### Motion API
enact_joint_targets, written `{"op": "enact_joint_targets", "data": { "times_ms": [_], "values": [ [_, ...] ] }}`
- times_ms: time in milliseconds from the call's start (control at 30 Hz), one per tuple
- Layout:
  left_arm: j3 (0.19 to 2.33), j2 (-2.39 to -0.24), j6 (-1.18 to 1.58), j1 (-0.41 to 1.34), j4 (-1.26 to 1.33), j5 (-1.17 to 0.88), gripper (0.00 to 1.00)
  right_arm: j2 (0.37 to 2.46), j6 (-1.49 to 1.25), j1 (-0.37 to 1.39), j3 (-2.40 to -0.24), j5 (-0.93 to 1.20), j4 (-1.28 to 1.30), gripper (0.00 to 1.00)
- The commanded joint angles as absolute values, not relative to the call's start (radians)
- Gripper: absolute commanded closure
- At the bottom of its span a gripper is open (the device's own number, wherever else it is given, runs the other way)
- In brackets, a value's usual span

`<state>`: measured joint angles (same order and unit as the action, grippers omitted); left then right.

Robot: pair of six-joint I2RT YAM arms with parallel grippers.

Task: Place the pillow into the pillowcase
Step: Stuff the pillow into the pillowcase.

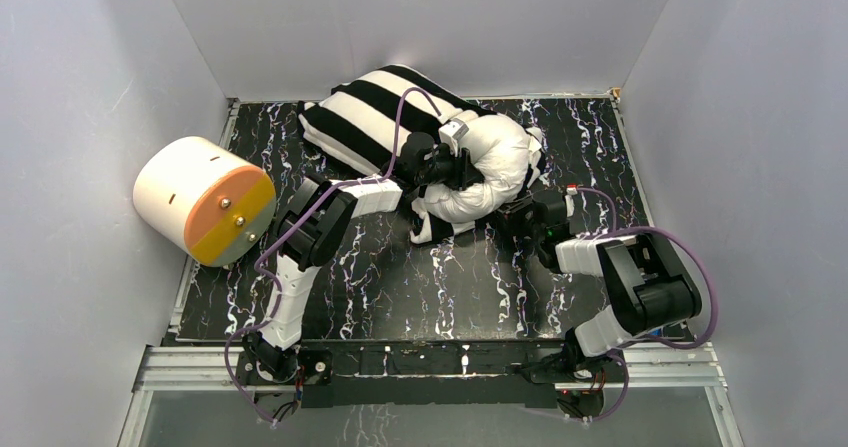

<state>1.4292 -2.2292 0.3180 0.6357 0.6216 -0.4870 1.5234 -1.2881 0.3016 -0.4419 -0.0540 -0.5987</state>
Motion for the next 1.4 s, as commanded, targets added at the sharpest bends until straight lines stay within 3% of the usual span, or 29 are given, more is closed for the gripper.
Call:
{"op": "enact_joint_targets", "data": {
  "times_ms": [0, 433, 667, 800, 933, 1100, 1367],
  "values": [
    [1.349, -2.392, 0.265, 0.538, 0.271, -0.304, 0.63, 1.447, -1.296, 0.321, -0.439, -0.104, -0.616, 0.68],
    [1.333, -2.377, 0.271, 0.538, 0.274, -0.304, 0.63, 1.552, -1.298, 0.322, -0.479, -0.134, -0.610, 0.60],
    [1.309, -2.361, 0.291, 0.538, 0.297, -0.313, 0.63, 1.697, -1.214, 0.321, -0.521, -0.036, -0.830, 0.54],
    [1.289, -2.363, 0.313, 0.538, 0.325, -0.321, 0.62, 1.709, -1.216, 0.323, -0.450, 0.028, -0.971, 0.60],
    [1.311, -2.378, 0.297, 0.539, 0.293, -0.309, 0.62, 1.589, -1.224, 0.323, -0.394, -0.051, -0.870, 0.63],
    [1.314, -2.368, 0.292, 0.538, 0.282, -0.303, 0.62, 1.408, -1.155, 0.322, -0.413, -0.176, -0.627, 0.56],
    [1.315, -2.358, 0.289, 0.534, 0.277, -0.307, 0.62, 1.407, -1.169, 0.300, -0.426, -0.211, -0.579, 0.56]
  ]
}}
